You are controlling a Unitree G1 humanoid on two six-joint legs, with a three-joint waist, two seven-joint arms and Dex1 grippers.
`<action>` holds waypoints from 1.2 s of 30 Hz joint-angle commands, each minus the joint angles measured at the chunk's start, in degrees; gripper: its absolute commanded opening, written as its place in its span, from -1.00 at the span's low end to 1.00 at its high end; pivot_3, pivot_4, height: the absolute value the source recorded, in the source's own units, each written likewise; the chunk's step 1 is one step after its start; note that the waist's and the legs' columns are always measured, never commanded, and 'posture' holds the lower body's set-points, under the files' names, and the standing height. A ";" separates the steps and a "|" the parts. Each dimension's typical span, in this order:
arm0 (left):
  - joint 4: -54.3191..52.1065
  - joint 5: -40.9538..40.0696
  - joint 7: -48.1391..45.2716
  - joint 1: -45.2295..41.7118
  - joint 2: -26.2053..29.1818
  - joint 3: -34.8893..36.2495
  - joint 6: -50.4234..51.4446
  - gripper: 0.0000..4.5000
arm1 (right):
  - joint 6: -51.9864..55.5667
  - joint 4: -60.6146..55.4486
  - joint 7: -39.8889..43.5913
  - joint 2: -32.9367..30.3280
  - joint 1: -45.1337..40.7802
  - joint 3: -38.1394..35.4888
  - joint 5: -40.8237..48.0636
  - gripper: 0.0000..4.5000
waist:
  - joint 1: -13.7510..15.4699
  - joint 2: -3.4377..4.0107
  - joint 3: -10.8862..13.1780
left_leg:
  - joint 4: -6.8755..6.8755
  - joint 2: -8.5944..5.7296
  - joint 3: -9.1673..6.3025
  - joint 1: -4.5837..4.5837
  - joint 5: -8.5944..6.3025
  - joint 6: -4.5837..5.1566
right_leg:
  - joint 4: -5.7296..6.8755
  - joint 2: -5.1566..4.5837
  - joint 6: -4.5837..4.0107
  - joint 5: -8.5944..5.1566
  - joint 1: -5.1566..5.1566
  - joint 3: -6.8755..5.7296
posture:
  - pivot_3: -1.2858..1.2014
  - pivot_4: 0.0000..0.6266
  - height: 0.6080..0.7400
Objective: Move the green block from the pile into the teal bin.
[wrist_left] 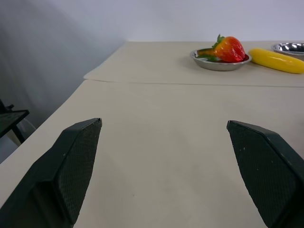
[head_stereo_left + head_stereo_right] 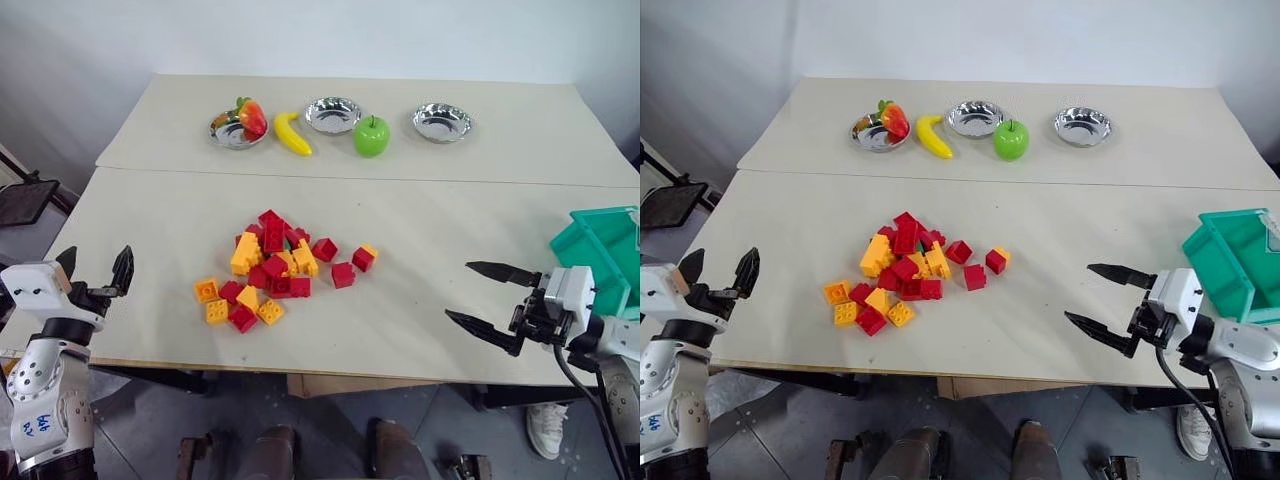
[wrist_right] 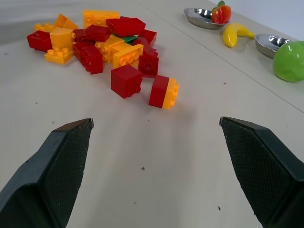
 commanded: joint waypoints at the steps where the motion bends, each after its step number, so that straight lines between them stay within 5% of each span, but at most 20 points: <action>1: -1.83 -0.38 -0.94 -0.02 1.56 0.59 -0.13 1.00 | -0.41 -1.45 0.60 0.50 -0.82 0.63 1.08 0.99 | 0.07 -0.01 0.00 | 0.00 0.00 0.00 0.00 0.00 0.00 | 0.00 0.00 -0.01 0.00 0.00 0.00 | 0.03 -0.52 1.00; 7: -4.57 -8.24 -17.66 3.74 6.12 0.10 -0.16 1.00 | 1.88 -2.27 0.21 1.12 -4.09 2.24 3.07 0.99 | -0.15 -0.03 0.01 | 0.01 0.04 0.02 -0.02 -0.01 -0.02 | -0.04 0.00 -0.04 0.02 -0.03 0.00 | 0.03 -0.52 1.00; 12: -12.17 -15.91 -39.40 16.28 19.13 -0.80 9.85 1.00 | 4.86 -3.27 0.76 -0.38 -8.43 1.44 5.81 0.99 | -1.14 0.05 0.02 | -0.04 0.25 0.01 -0.02 -0.06 -0.03 | -0.06 0.01 -0.16 0.00 -0.04 0.00 | 0.03 -0.52 1.00; 23: -9.61 -8.22 -40.34 10.74 16.64 -5.90 0.80 1.00 | 2.26 1.82 8.44 -5.51 -4.65 -1.84 4.15 0.99 | -0.09 0.07 0.01 | -0.02 0.09 0.03 -0.02 -0.12 0.04 | -0.11 0.00 -0.17 0.00 0.01 -0.03 | 0.03 -0.52 1.00; 26: -8.83 -8.76 -40.43 9.82 15.59 -6.46 0.87 0.74 | 0.90 3.52 9.28 -5.08 -5.10 -1.60 3.35 1.00 | -0.70 0.06 0.01 | -0.04 0.13 0.15 0.01 -0.14 0.04 | -0.10 0.04 -0.17 0.00 -0.03 -0.03 | 0.03 -0.52 1.00; 36: -5.33 -9.85 -44.63 9.81 16.63 -5.32 1.32 -0.67 | 0.11 3.51 8.03 -2.21 -6.42 0.75 2.59 1.00 | -1.25 0.05 0.01 | 0.00 0.16 0.12 0.01 -0.14 0.02 | -0.06 0.06 -0.17 0.00 -0.04 -0.03 | 0.03 -0.52 1.00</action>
